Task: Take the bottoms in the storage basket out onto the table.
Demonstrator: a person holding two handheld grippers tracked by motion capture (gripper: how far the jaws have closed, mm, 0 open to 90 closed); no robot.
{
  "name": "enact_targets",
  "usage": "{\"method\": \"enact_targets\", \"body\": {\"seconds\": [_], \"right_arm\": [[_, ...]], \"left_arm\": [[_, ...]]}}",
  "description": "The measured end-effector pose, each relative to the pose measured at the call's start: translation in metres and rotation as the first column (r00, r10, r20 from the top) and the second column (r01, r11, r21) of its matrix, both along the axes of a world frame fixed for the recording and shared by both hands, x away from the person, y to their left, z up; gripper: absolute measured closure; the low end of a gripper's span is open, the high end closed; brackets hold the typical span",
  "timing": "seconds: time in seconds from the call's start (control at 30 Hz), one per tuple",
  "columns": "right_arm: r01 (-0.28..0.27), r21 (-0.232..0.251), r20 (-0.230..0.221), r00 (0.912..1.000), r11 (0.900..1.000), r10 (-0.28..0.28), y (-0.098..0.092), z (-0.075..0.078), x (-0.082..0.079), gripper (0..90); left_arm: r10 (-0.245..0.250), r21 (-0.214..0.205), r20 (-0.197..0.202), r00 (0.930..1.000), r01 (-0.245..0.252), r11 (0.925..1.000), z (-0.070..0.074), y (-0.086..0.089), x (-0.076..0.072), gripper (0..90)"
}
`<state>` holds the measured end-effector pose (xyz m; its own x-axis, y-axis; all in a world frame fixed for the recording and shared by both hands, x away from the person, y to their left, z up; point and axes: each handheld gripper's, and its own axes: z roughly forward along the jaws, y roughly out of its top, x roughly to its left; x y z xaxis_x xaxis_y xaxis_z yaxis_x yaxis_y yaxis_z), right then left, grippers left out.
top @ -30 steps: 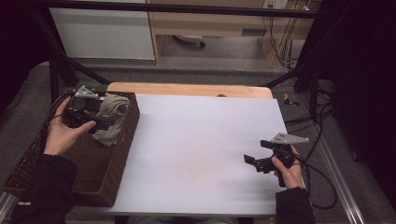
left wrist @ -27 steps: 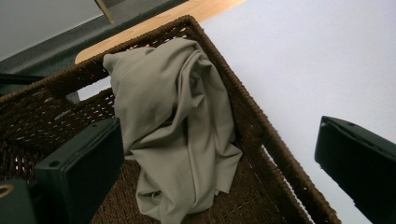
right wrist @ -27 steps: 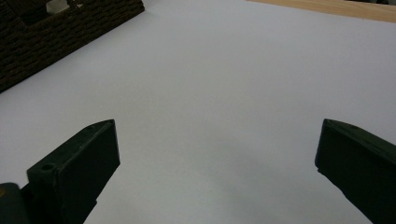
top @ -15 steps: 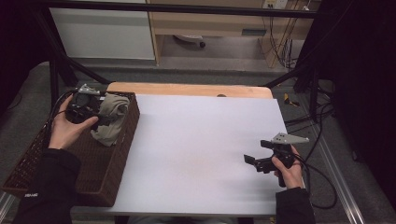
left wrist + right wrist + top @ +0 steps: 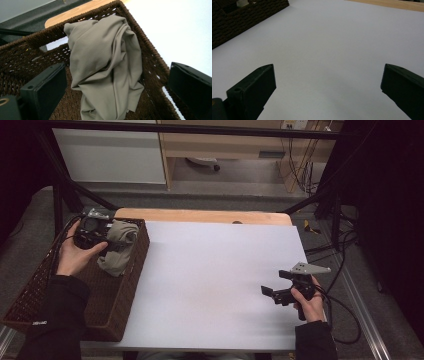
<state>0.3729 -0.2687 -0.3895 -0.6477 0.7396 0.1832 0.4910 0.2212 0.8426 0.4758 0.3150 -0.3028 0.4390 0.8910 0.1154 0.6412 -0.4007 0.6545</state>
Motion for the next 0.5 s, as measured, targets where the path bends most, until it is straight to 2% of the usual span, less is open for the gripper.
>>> {"method": "enact_targets", "body": {"seconds": [0.5], "right_arm": [[0.001, -0.003, -0.002, 1.0, 1.0, -0.001, 0.0, -0.001, 0.0, 0.4]], "left_arm": [[0.037, 0.022, -0.01, 0.9993, -0.037, 0.9991, -0.015, 0.002, 0.018, 3.3]]}}
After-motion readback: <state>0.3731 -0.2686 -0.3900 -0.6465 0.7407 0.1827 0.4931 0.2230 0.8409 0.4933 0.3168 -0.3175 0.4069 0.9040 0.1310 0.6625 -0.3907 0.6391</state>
